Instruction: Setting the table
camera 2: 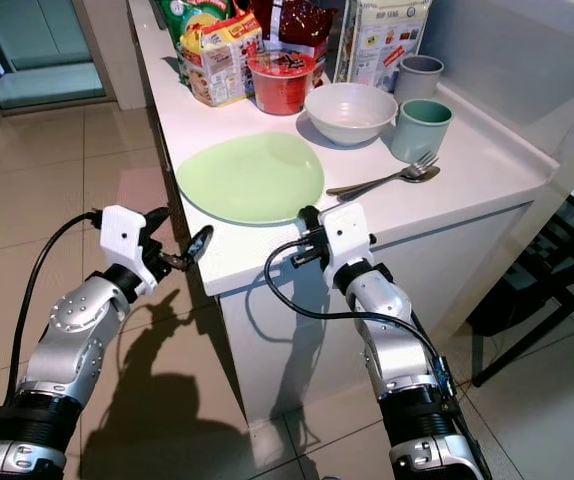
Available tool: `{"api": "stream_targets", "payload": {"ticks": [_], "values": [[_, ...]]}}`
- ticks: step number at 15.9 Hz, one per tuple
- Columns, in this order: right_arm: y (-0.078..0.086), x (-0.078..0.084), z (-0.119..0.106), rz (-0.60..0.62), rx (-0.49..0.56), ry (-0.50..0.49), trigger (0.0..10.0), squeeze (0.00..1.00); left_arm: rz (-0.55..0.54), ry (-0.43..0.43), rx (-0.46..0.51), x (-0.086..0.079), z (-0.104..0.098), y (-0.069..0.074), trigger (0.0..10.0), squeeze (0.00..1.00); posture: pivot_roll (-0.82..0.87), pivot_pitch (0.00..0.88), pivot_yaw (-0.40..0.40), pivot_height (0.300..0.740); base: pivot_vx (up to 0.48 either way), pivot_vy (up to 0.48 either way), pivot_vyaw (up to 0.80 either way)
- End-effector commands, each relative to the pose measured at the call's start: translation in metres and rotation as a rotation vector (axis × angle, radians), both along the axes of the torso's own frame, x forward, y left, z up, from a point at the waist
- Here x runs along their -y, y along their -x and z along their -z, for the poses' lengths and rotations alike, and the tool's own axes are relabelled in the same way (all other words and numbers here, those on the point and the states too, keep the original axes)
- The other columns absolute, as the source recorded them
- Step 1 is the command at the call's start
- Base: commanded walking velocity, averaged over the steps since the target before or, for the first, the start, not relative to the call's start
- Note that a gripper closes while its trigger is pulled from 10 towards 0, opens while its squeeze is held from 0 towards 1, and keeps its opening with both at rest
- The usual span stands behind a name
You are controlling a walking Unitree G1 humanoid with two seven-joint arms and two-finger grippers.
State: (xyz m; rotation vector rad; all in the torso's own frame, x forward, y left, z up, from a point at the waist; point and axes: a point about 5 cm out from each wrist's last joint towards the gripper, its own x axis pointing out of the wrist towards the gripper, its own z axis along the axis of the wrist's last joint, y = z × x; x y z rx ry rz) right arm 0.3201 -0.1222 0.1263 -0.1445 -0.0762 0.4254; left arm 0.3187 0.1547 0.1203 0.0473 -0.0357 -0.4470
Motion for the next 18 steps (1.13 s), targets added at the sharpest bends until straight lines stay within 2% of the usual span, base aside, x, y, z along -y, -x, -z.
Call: {"api": "stream_targets", "payload": {"ticks": [1, 4, 9, 13, 15, 16, 18], "values": [[0.007, 0.004, 0.009, 0.012, -0.022, -0.011, 10.0, 0.0, 0.005, -0.017, -0.013, 0.0, 0.005, 0.002, 10.0, 0.0, 0.0, 0.0, 0.024, 0.74, 0.0, 0.0, 0.0], [0.016, 0.004, 0.012, 0.021, -0.03, -0.014, 10.0, 0.0, 0.011, -0.027, -0.023, 0.0, 0.007, 0.003, 10.0, 0.0, 0.0, 0.0, 0.024, 0.74, 0.0, 0.0, 0.0], [0.031, 0.003, 0.004, 0.012, -0.005, -0.023, 10.0, 0.0, 0.016, -0.039, -0.025, 0.002, 0.007, 0.002, 10.0, 0.0, 0.0, 0.0, 0.019, 0.74, 0.0, 0.0, 0.0], [0.04, 0.005, -0.007, -0.005, 0.026, -0.01, 10.0, 0.0, -0.011, -0.055, 0.006, -0.002, 0.0, -0.004, 10.0, 0.0, 0.0, 0.0, 0.025, 0.74, 0.0, 0.0, 0.0], [0.04, 0.007, -0.005, 0.005, 0.015, -0.003, 10.0, 0.0, -0.013, -0.073, 0.034, -0.002, -0.003, -0.004, 10.0, 0.0, 0.0, 0.0, 0.026, 0.74, 0.0, 0.0, 0.0], [0.041, 0.008, -0.002, 0.012, 0.002, 0.0, 10.0, 0.0, -0.03, -0.06, 0.053, -0.004, -0.008, -0.006, 10.0, 1.0, 0.0, 0.0, 0.025, 0.74, 0.0, 0.0, 0.0], [0.042, 0.007, -0.001, 0.015, -0.005, 0.003, 10.0, 0.0, -0.023, -0.084, 0.057, -0.003, -0.008, -0.006, 10.0, 1.0, 0.01, 0.0, 0.024, 0.74, 0.0, 0.0, 0.0]]}}
